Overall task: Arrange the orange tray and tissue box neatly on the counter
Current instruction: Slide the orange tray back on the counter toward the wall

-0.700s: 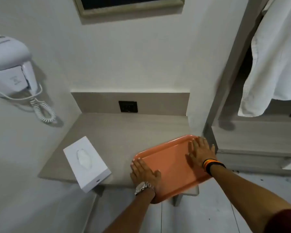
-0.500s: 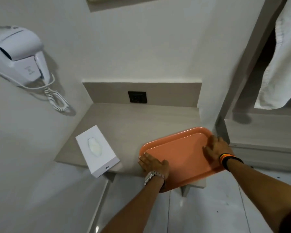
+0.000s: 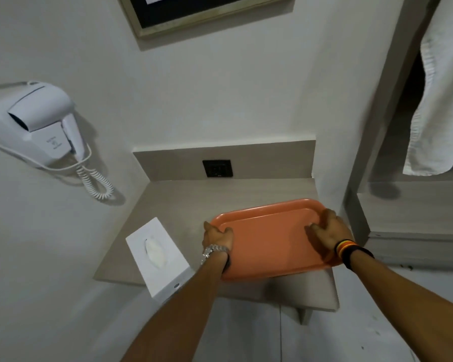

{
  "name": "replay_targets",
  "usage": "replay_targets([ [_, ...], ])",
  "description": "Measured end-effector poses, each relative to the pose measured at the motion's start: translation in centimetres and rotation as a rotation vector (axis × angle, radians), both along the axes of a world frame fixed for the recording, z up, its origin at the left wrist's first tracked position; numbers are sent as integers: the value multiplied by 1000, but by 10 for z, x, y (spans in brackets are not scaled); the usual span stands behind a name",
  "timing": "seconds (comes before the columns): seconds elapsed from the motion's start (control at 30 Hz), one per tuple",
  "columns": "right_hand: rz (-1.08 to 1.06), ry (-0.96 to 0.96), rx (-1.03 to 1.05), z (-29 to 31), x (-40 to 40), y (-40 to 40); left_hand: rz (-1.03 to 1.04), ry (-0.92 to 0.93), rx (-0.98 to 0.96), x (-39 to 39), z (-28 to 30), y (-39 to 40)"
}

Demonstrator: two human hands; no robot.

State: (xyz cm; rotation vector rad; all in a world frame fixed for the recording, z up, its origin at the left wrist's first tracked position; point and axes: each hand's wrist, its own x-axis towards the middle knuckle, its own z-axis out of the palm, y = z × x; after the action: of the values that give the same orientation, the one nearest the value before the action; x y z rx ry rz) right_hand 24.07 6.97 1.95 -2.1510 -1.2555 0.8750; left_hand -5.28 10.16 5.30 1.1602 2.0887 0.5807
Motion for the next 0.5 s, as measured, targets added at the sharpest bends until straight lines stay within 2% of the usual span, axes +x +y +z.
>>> replay_targets([
  [0.23,-84,100,5,13,-54,50,-91,-38,84,-61,21,91],
  [0.5,-162,109,-5,4,-93,128,-167,-71,57,-109,-11,179],
])
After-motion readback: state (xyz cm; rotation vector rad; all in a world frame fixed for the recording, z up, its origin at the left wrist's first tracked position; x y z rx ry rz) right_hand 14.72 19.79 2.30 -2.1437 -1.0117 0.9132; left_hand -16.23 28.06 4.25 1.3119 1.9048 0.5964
